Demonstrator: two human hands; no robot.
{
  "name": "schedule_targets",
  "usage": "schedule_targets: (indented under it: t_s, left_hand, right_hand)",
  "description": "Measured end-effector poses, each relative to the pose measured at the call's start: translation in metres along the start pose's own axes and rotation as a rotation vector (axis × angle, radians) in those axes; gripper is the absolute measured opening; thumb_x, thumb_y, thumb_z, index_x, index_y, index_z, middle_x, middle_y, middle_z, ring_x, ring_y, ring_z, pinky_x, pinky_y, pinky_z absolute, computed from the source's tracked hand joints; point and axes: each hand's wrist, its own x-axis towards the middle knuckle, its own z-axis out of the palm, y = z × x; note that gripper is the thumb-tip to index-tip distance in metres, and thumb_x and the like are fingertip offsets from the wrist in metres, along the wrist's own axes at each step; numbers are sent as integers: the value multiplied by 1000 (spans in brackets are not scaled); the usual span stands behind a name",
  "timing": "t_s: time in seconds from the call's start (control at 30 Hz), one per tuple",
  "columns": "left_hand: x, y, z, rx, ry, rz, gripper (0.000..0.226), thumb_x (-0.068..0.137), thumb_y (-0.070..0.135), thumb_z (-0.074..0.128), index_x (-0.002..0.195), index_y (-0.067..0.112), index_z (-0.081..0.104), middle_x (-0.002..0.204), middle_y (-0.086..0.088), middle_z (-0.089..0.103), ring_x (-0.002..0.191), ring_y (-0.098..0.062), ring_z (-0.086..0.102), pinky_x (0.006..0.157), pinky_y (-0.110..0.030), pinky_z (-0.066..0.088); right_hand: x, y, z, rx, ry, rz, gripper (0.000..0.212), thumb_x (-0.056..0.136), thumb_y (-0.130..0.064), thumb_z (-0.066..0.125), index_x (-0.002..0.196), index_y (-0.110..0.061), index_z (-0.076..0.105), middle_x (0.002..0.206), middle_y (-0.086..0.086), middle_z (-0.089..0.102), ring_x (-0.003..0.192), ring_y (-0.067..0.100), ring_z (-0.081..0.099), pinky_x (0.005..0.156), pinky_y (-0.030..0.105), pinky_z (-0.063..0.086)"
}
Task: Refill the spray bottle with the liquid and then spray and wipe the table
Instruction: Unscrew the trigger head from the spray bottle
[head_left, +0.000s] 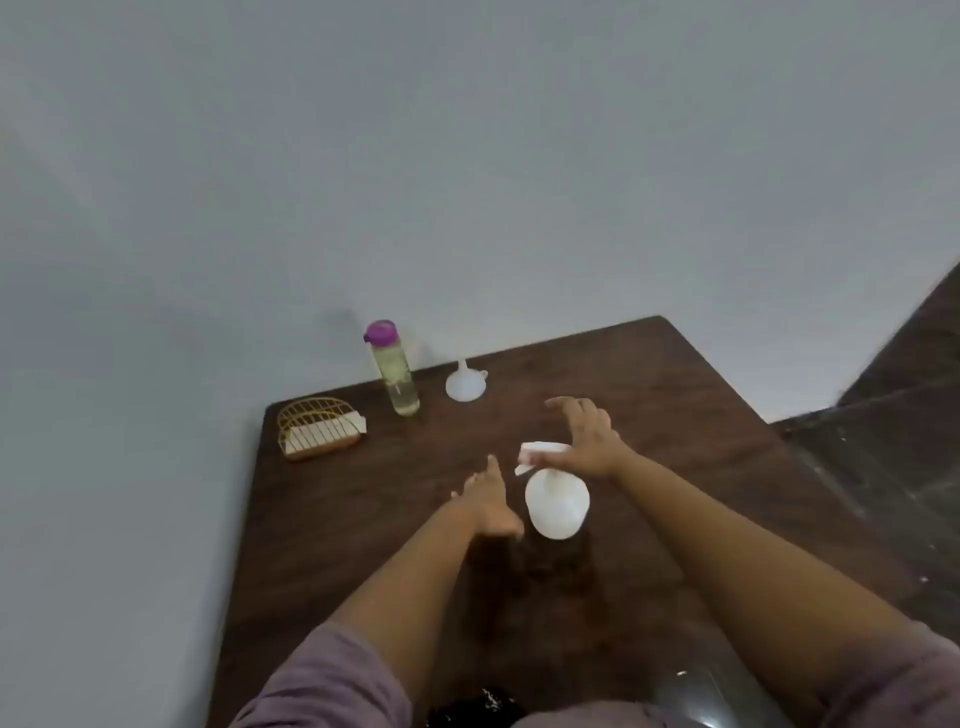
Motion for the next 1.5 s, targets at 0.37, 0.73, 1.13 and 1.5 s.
schedule_targets:
  t_s: [0.37, 0.73, 1.13, 1.5]
  left_hand:
    - [28, 47, 32, -408, 198, 179, 44, 84, 35, 72, 122, 14, 62, 126, -5, 63, 121, -21, 56, 103, -38, 46]
    - [47, 44, 36, -516, -44, 168, 45, 90, 27, 68, 132, 14, 57, 125, 1, 61, 117, -15, 57, 92, -15, 44]
    - [40, 42, 59, -746, 371, 227, 42, 72, 40, 77, 111, 28, 68, 126, 6, 60, 120, -5, 56, 104, -38, 46]
    - [33, 47, 44, -632, 253, 297, 44, 72, 52, 80, 108, 62, 56, 120, 29, 60, 112, 11, 55, 100, -24, 47]
  right_hand:
    - [17, 25, 27, -187, 88, -250, 30, 72, -33, 68, 68, -17, 42, 70, -4, 45, 61, 15, 47, 56, 26, 36]
    - [39, 37, 12, -254, -153, -449, 26, 77, -46, 58, 68, -25, 46, 65, -9, 51, 61, 10, 51, 59, 23, 41]
    - [68, 28, -14, -277, -424, -805, 24, 72, -40, 64, 68, -21, 50, 70, -5, 56, 66, 13, 52, 62, 27, 43]
    - [53, 10, -15, -561, -430, -717, 13, 82, -14, 61, 90, -24, 62, 90, -5, 48, 75, 14, 50, 55, 22, 32]
